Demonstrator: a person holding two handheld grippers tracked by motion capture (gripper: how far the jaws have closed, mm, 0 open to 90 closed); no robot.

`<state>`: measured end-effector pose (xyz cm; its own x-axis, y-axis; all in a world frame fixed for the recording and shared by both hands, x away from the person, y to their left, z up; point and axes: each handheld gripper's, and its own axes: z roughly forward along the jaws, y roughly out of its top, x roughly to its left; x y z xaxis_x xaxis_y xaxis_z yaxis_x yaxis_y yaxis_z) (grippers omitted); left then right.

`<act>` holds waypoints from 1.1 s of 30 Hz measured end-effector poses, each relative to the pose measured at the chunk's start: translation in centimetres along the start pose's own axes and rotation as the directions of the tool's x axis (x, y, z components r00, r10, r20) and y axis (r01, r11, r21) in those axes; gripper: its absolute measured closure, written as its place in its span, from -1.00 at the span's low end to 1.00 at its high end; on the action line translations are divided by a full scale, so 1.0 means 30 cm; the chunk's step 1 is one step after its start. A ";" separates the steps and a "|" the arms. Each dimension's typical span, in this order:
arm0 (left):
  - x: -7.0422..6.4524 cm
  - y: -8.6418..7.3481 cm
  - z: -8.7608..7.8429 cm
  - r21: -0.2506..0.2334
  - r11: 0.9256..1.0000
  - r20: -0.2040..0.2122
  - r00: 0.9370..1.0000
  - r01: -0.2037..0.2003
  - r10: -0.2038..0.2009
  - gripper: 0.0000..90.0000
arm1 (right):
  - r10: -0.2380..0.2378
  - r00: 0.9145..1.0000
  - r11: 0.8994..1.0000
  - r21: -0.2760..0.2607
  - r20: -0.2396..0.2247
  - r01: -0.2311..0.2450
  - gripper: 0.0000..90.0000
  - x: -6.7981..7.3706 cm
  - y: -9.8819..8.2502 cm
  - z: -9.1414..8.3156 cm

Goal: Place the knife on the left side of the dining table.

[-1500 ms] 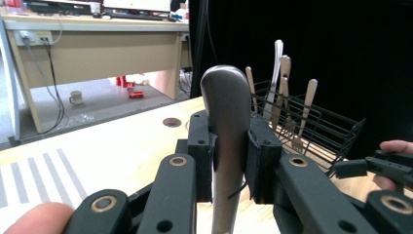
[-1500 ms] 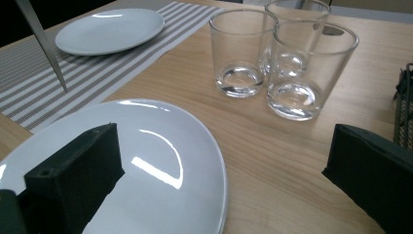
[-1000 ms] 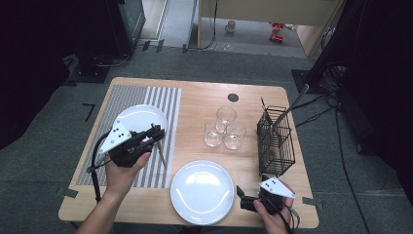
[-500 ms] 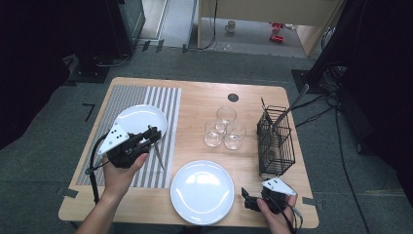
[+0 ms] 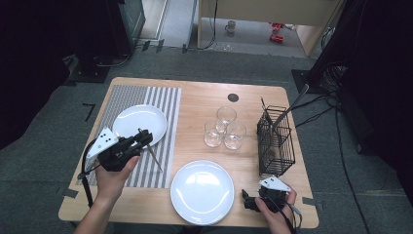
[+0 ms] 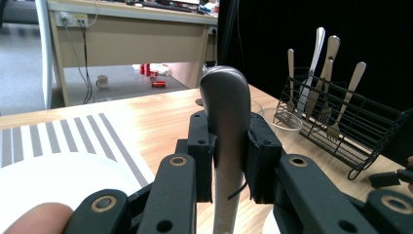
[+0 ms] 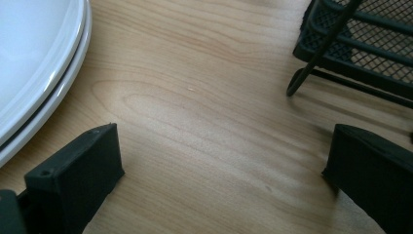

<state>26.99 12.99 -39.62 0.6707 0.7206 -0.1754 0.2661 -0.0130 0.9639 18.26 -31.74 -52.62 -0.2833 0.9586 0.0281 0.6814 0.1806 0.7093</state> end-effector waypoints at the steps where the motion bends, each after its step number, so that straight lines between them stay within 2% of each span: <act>1: 0.006 -0.002 -0.006 -0.001 1.000 -0.002 1.000 0.006 -0.006 0.70 | 0.000 1.000 1.000 0.000 0.000 0.000 -1.00 0.000 0.000 0.000; 7: 0.042 -0.015 -0.036 -0.014 0.999 -0.013 0.999 0.053 -0.053 0.70 | 0.003 1.000 1.000 0.001 -0.001 -0.003 -1.00 -0.001 0.000 0.000; 13: 0.063 -0.032 -0.068 -0.021 0.998 -0.040 0.997 0.063 -0.064 0.67 | 0.000 1.000 1.000 0.000 0.000 0.000 -1.00 -0.002 0.002 0.002; 21: 0.119 -0.063 -0.105 -0.038 0.994 -0.066 0.992 0.102 -0.104 0.64 | 0.002 1.000 1.000 0.001 -0.002 -0.002 -1.00 -0.001 0.002 0.002; 26: 0.135 -0.080 -0.124 -0.044 0.995 -0.077 0.993 0.086 -0.089 0.62 | 0.000 1.000 1.000 0.000 -0.001 0.000 -1.00 -0.002 0.002 0.002; 29: 0.145 -0.091 -0.137 -0.039 0.997 -0.114 0.991 0.070 -0.074 0.68 | 0.002 1.000 1.000 0.001 -0.002 -0.002 -1.00 -0.002 0.002 0.002; 33: 0.168 -0.117 -0.156 -0.053 0.995 -0.127 0.987 0.089 -0.095 0.71 | 0.002 1.000 1.000 0.001 -0.002 -0.002 -1.00 -0.002 0.002 0.002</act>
<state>26.20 19.91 -42.95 0.5491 0.8007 -0.2396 0.2878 0.0881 0.9536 18.35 -31.76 -52.63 -0.2830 0.9586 0.0308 0.6825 0.1787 0.7087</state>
